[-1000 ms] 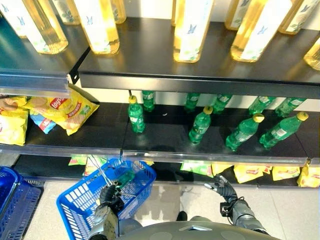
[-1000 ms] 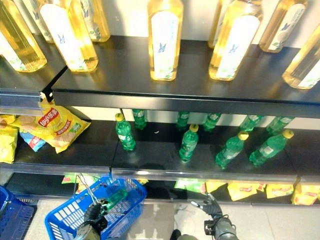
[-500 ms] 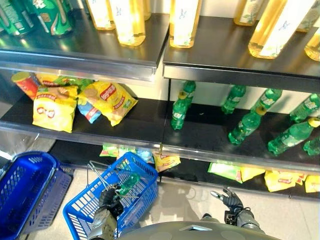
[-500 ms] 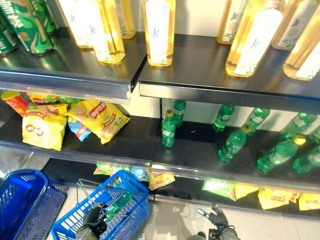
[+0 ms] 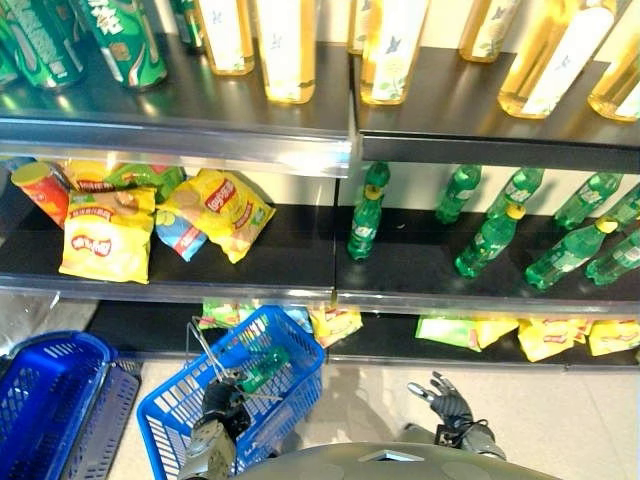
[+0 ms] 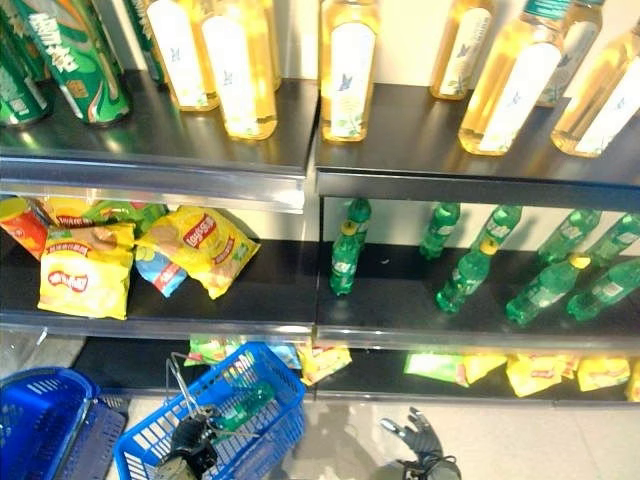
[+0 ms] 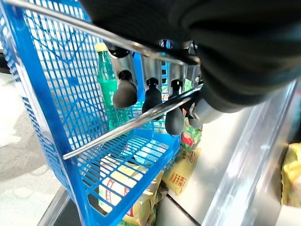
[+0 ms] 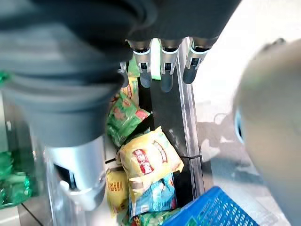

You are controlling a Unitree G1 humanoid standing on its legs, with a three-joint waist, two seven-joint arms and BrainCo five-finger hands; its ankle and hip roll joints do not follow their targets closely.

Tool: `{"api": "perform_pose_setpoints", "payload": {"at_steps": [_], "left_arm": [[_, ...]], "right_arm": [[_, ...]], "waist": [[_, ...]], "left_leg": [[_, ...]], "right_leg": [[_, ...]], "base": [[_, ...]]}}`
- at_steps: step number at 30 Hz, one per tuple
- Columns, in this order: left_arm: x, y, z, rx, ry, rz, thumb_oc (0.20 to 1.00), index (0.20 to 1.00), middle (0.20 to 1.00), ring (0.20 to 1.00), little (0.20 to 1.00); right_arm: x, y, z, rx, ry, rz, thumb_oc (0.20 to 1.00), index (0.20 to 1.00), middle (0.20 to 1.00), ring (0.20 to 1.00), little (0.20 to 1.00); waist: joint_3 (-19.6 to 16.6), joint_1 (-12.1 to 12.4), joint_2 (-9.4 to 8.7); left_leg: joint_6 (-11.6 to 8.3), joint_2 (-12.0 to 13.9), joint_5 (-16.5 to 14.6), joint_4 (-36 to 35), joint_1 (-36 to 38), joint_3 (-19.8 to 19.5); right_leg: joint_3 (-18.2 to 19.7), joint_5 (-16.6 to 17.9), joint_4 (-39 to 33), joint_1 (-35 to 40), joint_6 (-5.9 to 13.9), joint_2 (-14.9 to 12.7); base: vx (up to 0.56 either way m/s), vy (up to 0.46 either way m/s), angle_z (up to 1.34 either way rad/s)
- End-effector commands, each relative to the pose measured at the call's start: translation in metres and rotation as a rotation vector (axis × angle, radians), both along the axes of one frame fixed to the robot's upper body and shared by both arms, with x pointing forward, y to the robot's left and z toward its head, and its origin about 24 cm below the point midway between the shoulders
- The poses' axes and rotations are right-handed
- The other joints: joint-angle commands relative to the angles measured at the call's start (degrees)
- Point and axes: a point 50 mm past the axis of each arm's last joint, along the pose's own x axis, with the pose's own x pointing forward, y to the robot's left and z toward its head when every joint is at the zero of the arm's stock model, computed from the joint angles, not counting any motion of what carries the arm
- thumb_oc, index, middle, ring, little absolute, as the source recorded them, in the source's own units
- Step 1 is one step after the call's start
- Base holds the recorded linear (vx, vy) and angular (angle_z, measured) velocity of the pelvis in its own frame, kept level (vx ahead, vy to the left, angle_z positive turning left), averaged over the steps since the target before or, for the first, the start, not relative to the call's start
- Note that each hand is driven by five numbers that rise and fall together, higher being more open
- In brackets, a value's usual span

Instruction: Pick up the snacks into the basket

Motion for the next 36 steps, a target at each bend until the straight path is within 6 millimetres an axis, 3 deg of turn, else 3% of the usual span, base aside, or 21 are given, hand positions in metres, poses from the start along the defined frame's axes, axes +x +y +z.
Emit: {"api": "perform_pose_setpoints", "payload": {"at_steps": [1,4,5,7,9,12,13,14,15,18,22,23,28,29,30,31,32,33,34,35,36], "left_arm": [[0.051,0.002,0.039,0.067,-0.306,-0.052,0.200,0.200,0.200,0.200,0.200],[0.051,0.001,0.039,0.028,-0.322,-0.003,0.200,0.200,0.200,0.200,0.200],[0.053,0.000,0.039,0.019,-0.322,-0.002,0.200,0.200,0.200,0.200,0.200],[0.052,-0.002,0.038,0.012,-0.321,0.005,0.200,0.200,0.200,0.200,0.200],[0.054,-0.003,0.040,0.011,-0.333,0.008,0.200,0.200,0.200,0.200,0.200],[0.056,-0.002,0.043,0.025,-0.336,0.001,0.200,0.200,0.200,0.200,0.200],[0.056,-0.002,0.043,0.025,-0.336,0.001,0.200,0.200,0.200,0.200,0.200],[0.057,-0.001,0.043,0.025,-0.338,0.000,0.200,0.200,0.200,0.200,0.200],[0.058,-0.001,0.043,0.027,-0.339,-0.003,0.200,0.200,0.200,0.200,0.200],[0.061,0.000,0.045,0.038,-0.341,-0.016,0.200,0.200,0.200,0.200,0.200],[0.066,0.002,0.049,0.070,-0.353,-0.063,0.200,0.200,0.200,0.200,0.200],[0.065,0.005,0.049,0.082,-0.353,-0.075,0.200,0.200,0.200,0.200,0.200],[0.064,0.005,0.049,0.094,-0.348,-0.099,0.200,0.200,0.200,0.200,0.200],[0.065,0.004,0.050,0.102,-0.350,-0.116,0.200,0.200,0.200,0.200,0.200],[0.065,0.004,0.050,0.102,-0.350,-0.116,0.200,0.200,0.200,0.200,0.200],[0.064,0.003,0.051,0.099,-0.355,-0.114,0.200,0.200,0.200,0.200,0.200],[0.060,0.002,0.049,0.090,-0.350,-0.107,0.200,0.200,0.200,0.200,0.200],[0.060,0.002,0.049,0.090,-0.350,-0.107,0.200,0.200,0.200,0.200,0.200],[0.060,0.001,0.050,0.094,-0.352,-0.117,0.200,0.200,0.200,0.200,0.200],[0.060,0.002,0.051,0.096,-0.356,-0.119,0.200,0.200,0.200,0.200,0.200],[0.060,0.002,0.052,0.102,-0.362,-0.122,0.200,0.200,0.200,0.200,0.200]], "right_arm": [[0.017,-0.006,0.008,-0.021,-0.077,0.050,1.000,1.000,1.000,1.000,1.000],[0.030,-0.004,0.016,-0.038,-0.122,0.110,1.000,1.000,1.000,1.000,1.000],[0.029,-0.006,0.014,-0.065,-0.101,0.147,1.000,1.000,1.000,1.000,1.000],[0.027,-0.008,0.013,-0.077,-0.089,0.154,1.000,1.000,1.000,1.000,1.000],[0.028,-0.011,0.014,-0.094,-0.089,0.148,1.000,1.000,1.000,1.000,1.000],[0.026,-0.016,0.015,-0.109,-0.098,0.130,1.000,1.000,1.000,1.000,1.000],[0.026,-0.016,0.015,-0.109,-0.098,0.130,1.000,1.000,1.000,1.000,1.000],[0.027,-0.020,0.018,-0.125,-0.113,0.145,1.000,1.000,1.000,1.000,1.000],[0.029,-0.021,0.020,-0.136,-0.120,0.156,1.000,1.000,1.000,1.000,1.000],[0.031,-0.021,0.021,-0.158,-0.124,0.202,1.000,1.000,1.000,1.000,1.000],[0.032,-0.014,0.021,-0.138,-0.129,0.190,1.000,1.000,1.000,1.000,1.000],[0.035,-0.011,0.021,-0.137,-0.132,0.209,1.000,1.000,1.000,1.000,1.000],[0.036,-0.001,0.019,-0.101,-0.136,0.204,1.000,1.000,1.000,1.000,1.000],[0.037,0.001,0.020,-0.101,-0.140,0.209,1.000,1.000,1.000,1.000,1.000],[0.037,0.001,0.020,-0.101,-0.140,0.209,1.000,1.000,1.000,1.000,1.000],[0.039,0.001,0.021,-0.107,-0.144,0.215,1.000,1.000,1.000,1.000,1.000],[0.042,0.003,0.021,-0.123,-0.149,0.233,1.000,1.000,1.000,1.000,1.000],[0.042,0.003,0.021,-0.123,-0.149,0.233,1.000,1.000,1.000,1.000,1.000],[0.045,0.005,0.022,-0.132,-0.155,0.246,1.000,1.000,1.000,1.000,1.000],[0.049,0.008,0.024,-0.129,-0.167,0.261,1.000,1.000,1.000,1.000,1.000],[0.051,0.010,0.025,-0.128,-0.179,0.279,1.000,1.000,1.000,1.000,1.000]], "waist": [[-0.07,0.04,0.51],[0.81,0.59,-0.32],[1.22,1.76,-1.00],[1.01,1.91,-1.37],[0.25,1.98,-1.88],[0.37,1.89,-0.50],[0.40,1.89,-0.50],[0.97,1.67,0.62],[1.17,1.50,1.06],[1.58,1.21,2.26],[2.13,1.77,0.75],[2.28,2.36,0.37],[1.53,2.74,-0.71],[1.45,2.75,-0.85],[1.45,2.84,-0.90],[1.78,3.39,-0.67],[2.40,4.97,-0.24],[2.48,4.92,-0.24],[2.90,5.29,0.61],[3.35,5.36,0.89],[3.59,4.84,0.88]], "left_leg": [[2.02,-6.07,0.08,0.84,-0.07,0.06],[-0.50,-3.99,0.46,8.80,-3.40,1.36],[-1.76,-2.89,1.55,10.91,-5.47,-1.89],[-2.10,-1.51,1.46,9.93,-6.01,-2.80],[-2.80,2.82,3.14,7.34,-7.54,-4.03],[-4.69,10.07,9.59,2.62,-8.97,-7.18],[-4.70,10.08,9.60,2.60,-8.93,-7.18],[-5.81,13.44,11.91,0.66,-8.83,-8.63],[-6.31,14.37,12.05,0.45,-8.60,-8.54],[-6.88,13.42,9.83,0.80,-7.56,-6.68],[-5.67,9.60,6.22,4.53,-7.85,-4.80],[-4.34,7.64,4.67,5.35,-8.02,-4.02],[-2.83,4.30,2.75,4.88,-7.34,-2.94],[-1.36,2.45,1.91,4.30,-6.40,-2.63],[-1.33,2.39,1.92,4.23,-6.34,-2.52],[-0.51,1.67,1.59,3.62,-5.56,-1.90],[0.20,0.27,1.24,1.10,-3.13,0.02],[0.22,0.25,1.25,1.09,-3.05,-0.03],[0.10,0.37,0.27,0.59,-2.04,-0.44],[0.43,0.42,0.20,0.58,-1.75,-0.09],[0.39,0.56,0.29,0.78,-1.65,-0.04]], "right_leg": [[4.11,9.90,-9.02,3.67,3.96,1.70],[3.91,10.93,-11.95,5.65,3.82,0.75],[5.15,11.02,-12.58,6.14,3.70,0.67],[5.35,11.11,-13.10,6.50,4.41,-0.17],[6.36,10.51,-12.63,6.06,5.22,-1.76],[7.50,7.03,-10.04,6.06,5.13,-1.99],[7.49,7.02,-10.04,6.09,5.13,-1.99],[8.18,5.53,-7.72,5.91,5.44,-2.65],[8.24,5.12,-6.91,5.80,5.88,-3.45],[8.87,5.26,-5.07,5.92,7.33,-6.43],[9.22,8.13,-6.55,6.91,9.49,-10.77],[9.18,10.88,-7.56,6.67,10.25,-12.83],[8.70,15.42,-9.06,6.84,11.86,-16.00],[8.48,17.74,-6.97,5.57,12.16,-17.26],[8.62,17.71,-6.88,5.46,12.19,-17.33],[6.97,19.49,-4.76,4.31,11.95,-18.33],[-0.44,22.56,-1.64,3.58,11.70,-21.44],[-0.50,22.57,-1.67,3.71,11.72,-21.46],[-3.00,20.71,1.01,3.44,11.76,-20.89],[-4.68,19.06,3.01,2.27,11.37,-19.53],[-4.03,16.33,3.03,0.97,10.63,-16.13]], "base": [[0.03,-0.009,0.15],[0.01,-0.009,-0.05],[0.01,0.027,-0.15],[0.03,0.090,-0.25],[0.09,0.196,-0.02],[0.12,0.221,0.03],[0.13,0.309,-0.16],[0.11,0.334,-0.13],[0.17,0.472,-0.17],[0.14,0.365,-0.08],[0.11,0.295,-0.09],[0.06,0.235,-0.07],[0.09,0.200,-0.27],[0.10,0.180,0.02],[0.07,0.188,-0.03],[0.03,0.191,-0.10],[0.03,0.189,-0.18],[0.06,0.192,-0.51],[0.04,0.120,-0.64],[0.07,0.135,-0.61],[0.08,-0.023,-0.42]]}}
